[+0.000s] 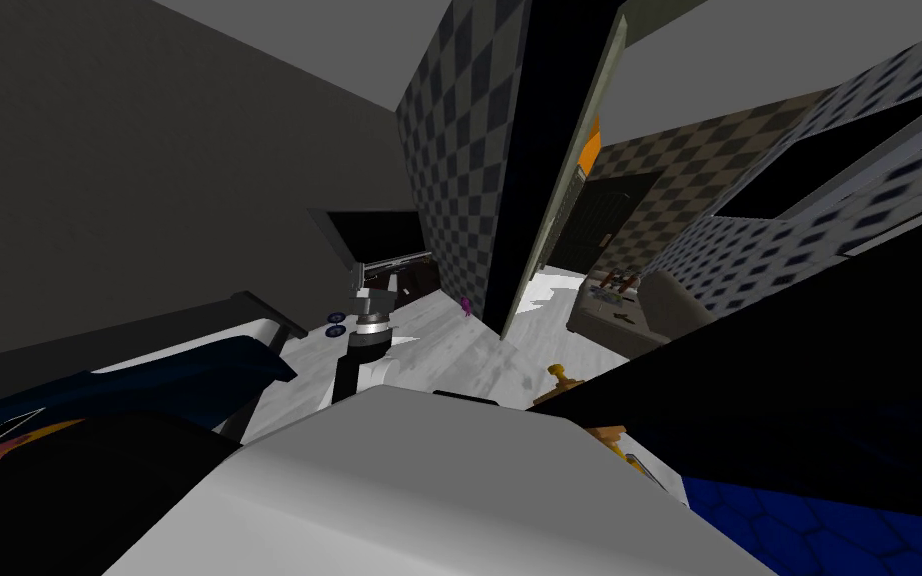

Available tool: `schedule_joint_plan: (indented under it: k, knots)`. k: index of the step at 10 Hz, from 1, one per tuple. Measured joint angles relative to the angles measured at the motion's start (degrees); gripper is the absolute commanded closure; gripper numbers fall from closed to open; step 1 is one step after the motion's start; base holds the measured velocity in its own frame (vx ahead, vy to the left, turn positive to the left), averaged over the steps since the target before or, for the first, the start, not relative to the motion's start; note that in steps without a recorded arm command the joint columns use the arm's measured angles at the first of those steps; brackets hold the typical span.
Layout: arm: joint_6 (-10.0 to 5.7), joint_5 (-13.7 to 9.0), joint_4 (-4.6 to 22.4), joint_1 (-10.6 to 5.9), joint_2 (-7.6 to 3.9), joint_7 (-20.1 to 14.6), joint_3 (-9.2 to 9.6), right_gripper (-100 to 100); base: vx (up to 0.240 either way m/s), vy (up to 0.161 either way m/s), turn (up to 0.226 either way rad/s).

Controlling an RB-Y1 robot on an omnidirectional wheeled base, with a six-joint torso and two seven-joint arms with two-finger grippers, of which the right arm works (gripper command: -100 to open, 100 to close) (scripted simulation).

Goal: Pull the door open

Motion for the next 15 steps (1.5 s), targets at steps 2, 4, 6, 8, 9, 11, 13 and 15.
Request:
schedule_joint_plan:
  k: [2,4,6,8,9,11,13,15]
  knots:
    - [-0.55,0.19,0.49,-0.04,0.07,-0.22,0.15,100,-0.008,-0.002,0.000]
    - [-0.36,0.14,0.18,0.13,-0.10,-0.17,0.15,100,-0.005,-0.002,0.005]
    - [-0.70,0.19,0.65,0.00,0.02,-0.32,0.15,100,0.015,0.009,-0.028]
    - [-0.58,0.15,0.68,-0.10,0.02,-0.42,0.16,100,0.003,-0.001,0.008]
    - [-0.39,0.11,0.29,0.07,-0.11,-0.27,0.14,100,0.010,0.004,-0.006]
    - [-0.46,0.01,0.97,-0.13,-0.16,-0.41,-0.08,100,0.126,0.089,0.048]
    - [-0.12,-0.02,1.49,-0.11,-0.34,-0.50,-0.25,100,0.125,0.106,0.038]
    - [0.08,0.08,2.48,-0.51,-0.28,-0.59,-0.52,100,0.110,0.081,0.046]
